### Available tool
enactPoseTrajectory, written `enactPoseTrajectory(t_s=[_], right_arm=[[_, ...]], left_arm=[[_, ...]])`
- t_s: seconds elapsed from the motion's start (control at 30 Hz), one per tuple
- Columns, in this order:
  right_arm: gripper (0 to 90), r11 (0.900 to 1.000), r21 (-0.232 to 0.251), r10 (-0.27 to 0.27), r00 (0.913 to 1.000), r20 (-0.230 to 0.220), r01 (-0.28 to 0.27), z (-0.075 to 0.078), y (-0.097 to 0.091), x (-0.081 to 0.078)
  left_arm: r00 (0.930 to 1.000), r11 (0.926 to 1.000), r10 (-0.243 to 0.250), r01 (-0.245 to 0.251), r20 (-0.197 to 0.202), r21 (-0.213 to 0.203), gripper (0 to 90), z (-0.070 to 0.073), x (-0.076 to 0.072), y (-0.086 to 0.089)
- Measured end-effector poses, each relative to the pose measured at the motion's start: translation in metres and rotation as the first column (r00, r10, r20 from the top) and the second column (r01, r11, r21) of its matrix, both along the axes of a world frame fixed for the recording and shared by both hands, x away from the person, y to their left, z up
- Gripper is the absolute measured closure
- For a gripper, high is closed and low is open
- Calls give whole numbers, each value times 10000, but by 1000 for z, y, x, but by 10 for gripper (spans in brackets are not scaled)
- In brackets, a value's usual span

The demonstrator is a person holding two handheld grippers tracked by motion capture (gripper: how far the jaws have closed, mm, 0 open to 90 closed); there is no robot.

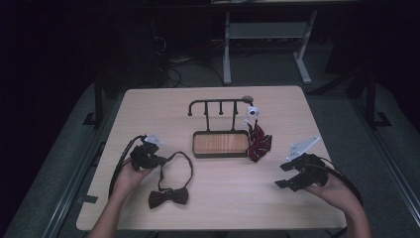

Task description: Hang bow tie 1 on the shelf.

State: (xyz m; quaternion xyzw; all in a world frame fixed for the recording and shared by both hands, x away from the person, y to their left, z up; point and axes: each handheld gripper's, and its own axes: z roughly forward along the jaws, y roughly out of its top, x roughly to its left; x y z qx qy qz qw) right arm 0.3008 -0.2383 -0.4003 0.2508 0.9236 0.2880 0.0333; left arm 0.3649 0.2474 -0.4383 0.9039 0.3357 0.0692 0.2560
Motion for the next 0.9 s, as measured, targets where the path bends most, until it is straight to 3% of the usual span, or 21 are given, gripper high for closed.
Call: enactPoseTrajectory(t_s=[0.2,0.8,0.9], right_arm=[[346,9999,75,-71,10000,-56,72,-1,-2,0],[344,10000,-32,-80,9999,-129,79,-4,-2,1],[344,10000,-46,-51,9999,-142,50,-4,-1,1]], left_arm=[[9998,9998,-198,198,-87,23,894,3,-2,1],[9953,9949,-950,943,-178,-352,896,32,-8,0],[9944,9944,-1036,1030,-229,-241,896,34,-9,0]])
